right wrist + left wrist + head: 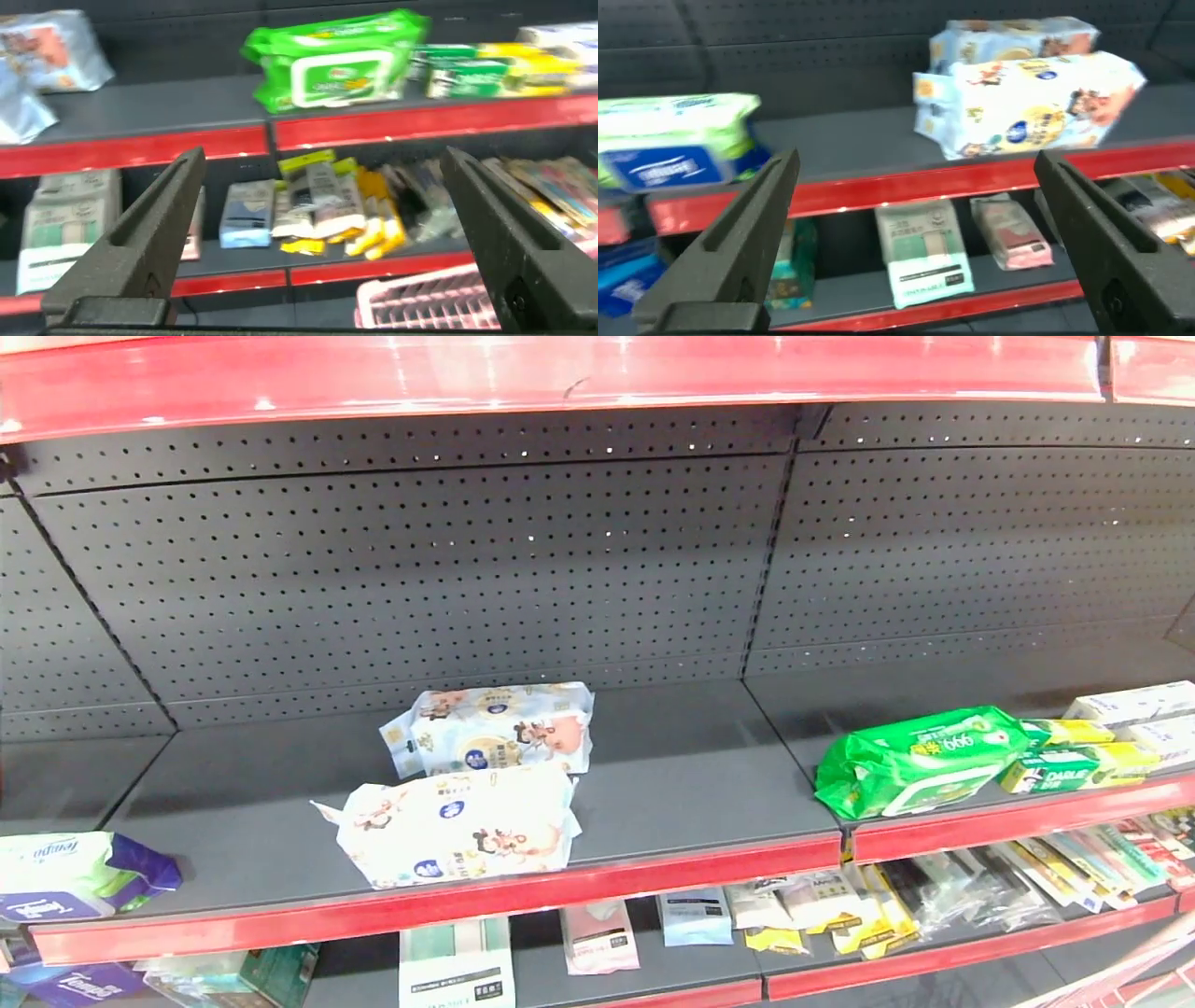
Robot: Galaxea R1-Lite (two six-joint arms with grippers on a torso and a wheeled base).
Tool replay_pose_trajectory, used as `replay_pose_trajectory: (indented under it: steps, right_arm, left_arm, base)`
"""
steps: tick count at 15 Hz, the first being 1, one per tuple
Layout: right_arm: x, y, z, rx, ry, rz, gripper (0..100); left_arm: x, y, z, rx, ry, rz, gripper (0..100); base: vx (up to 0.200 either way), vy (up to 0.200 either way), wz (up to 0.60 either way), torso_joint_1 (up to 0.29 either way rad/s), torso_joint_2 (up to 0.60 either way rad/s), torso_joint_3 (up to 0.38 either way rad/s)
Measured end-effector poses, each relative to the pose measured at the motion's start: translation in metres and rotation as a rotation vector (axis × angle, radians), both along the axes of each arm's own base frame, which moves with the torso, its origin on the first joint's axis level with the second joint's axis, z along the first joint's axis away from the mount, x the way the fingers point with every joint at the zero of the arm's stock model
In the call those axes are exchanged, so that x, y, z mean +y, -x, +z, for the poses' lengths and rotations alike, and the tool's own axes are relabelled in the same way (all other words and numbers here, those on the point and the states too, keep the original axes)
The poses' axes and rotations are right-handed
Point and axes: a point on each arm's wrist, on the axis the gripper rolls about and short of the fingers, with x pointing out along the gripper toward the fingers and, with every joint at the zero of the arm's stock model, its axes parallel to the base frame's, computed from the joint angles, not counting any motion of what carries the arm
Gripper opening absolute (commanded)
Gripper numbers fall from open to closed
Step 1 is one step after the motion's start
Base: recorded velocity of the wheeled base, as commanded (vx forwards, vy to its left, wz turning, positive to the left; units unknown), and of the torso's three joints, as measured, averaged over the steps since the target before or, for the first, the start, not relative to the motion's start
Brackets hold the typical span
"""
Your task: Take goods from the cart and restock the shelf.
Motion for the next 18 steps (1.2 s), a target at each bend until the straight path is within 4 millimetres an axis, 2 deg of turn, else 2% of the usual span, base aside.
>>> replay_pose_trajectory:
  steps: [5,6,8,9,11,13,16,18]
  right_arm:
    - [0.000,0.000,0.000,0.001,0.004,0.000,100]
    - [0.000,0.000,0.000,0.001,0.004,0.000,100]
    - [0.000,0.000,0.000,0.001,0.004,0.000,100]
    - [0.000,0.000,0.000,0.001,0.003,0.000,100]
    - [0.000,0.000,0.000,0.001,0.003,-0.001,100]
    - [0.000,0.000,0.000,0.001,0.003,-0.001,100]
    - [0.000,0.000,0.000,0.001,0.003,0.000,100]
    - [0.000,0.000,0.000,0.001,0.003,0.000,100]
  left_arm:
    - [0.000,-0.002,0.007,0.021,-0.031,-0.056,100]
    - [0.000,-0.002,0.016,0.018,-0.016,-0.059,100]
    - [0.000,-0.007,0.052,0.016,0.055,-0.040,100]
    - [0.001,-0.016,0.070,0.049,0.078,-0.005,100]
    - [0.002,-0.049,0.099,0.167,0.078,0.109,100]
    - [0.005,-0.090,0.112,0.299,0.069,0.191,100]
    - [0.012,-0.152,0.107,0.447,0.063,0.251,100]
    - [0.016,-0.182,0.095,0.534,0.054,0.267,100]
  base:
    - [0.000,0.000,0.00,0.000,0.00,0.000]
    - [0.000,0.000,0.00,0.000,0.00,0.000]
    - [0.000,0.000,0.00,0.000,0.00,0.000]
    - [0.000,0.000,0.00,0.000,0.00,0.000]
    - [0.000,0.000,0.00,0.000,0.00,0.000]
    - [0.000,0.000,0.00,0.000,0.00,0.000]
    - [0.000,0.000,0.00,0.000,0.00,0.000]
    - [0.000,0.000,0.00,0.000,0.00,0.000]
